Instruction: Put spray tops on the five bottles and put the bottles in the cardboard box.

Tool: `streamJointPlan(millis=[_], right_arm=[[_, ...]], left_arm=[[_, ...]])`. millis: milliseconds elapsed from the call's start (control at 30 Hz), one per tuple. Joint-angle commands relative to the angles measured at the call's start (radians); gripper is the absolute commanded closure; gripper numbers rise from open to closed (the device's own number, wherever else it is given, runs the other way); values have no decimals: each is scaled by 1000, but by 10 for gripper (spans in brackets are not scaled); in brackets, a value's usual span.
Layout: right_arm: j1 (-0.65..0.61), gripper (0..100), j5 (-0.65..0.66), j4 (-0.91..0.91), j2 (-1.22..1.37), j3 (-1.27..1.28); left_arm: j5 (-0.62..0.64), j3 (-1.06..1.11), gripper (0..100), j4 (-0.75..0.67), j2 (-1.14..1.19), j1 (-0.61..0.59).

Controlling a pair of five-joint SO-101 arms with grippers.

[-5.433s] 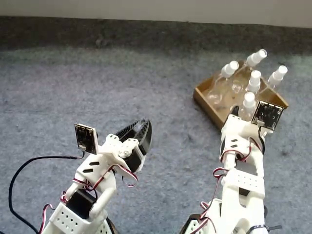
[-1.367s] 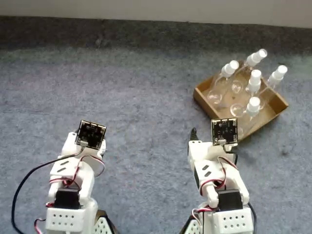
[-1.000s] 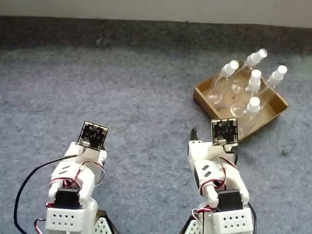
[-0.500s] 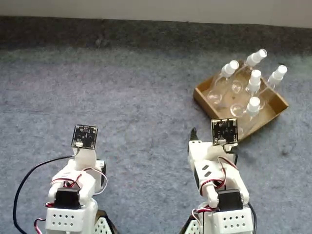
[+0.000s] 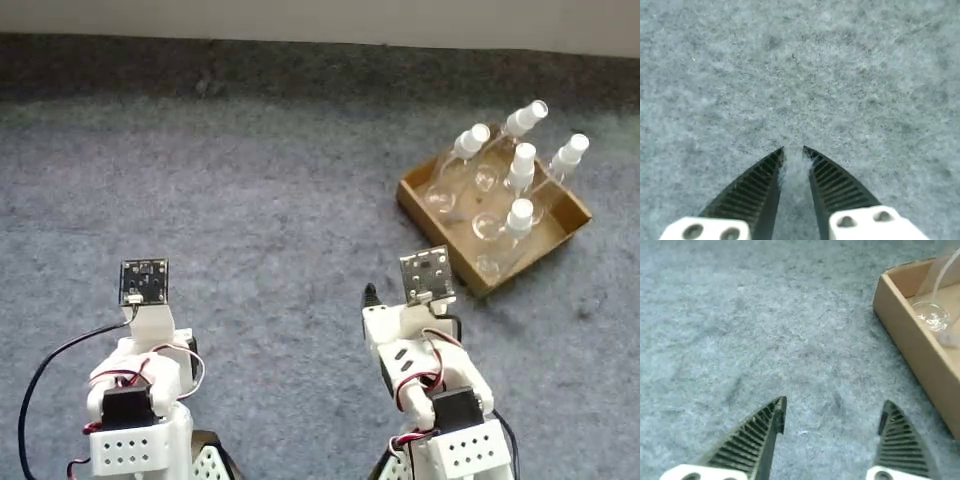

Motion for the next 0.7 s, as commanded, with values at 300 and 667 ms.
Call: streamJointPlan(millis=[300,667], right_arm=[[-19,967,20,-4,-10,-10],[177,967,265,1,-31,-71]], left_arm=[[15,22,995,5,-8,-18],[15,22,995,5,-8,-18]])
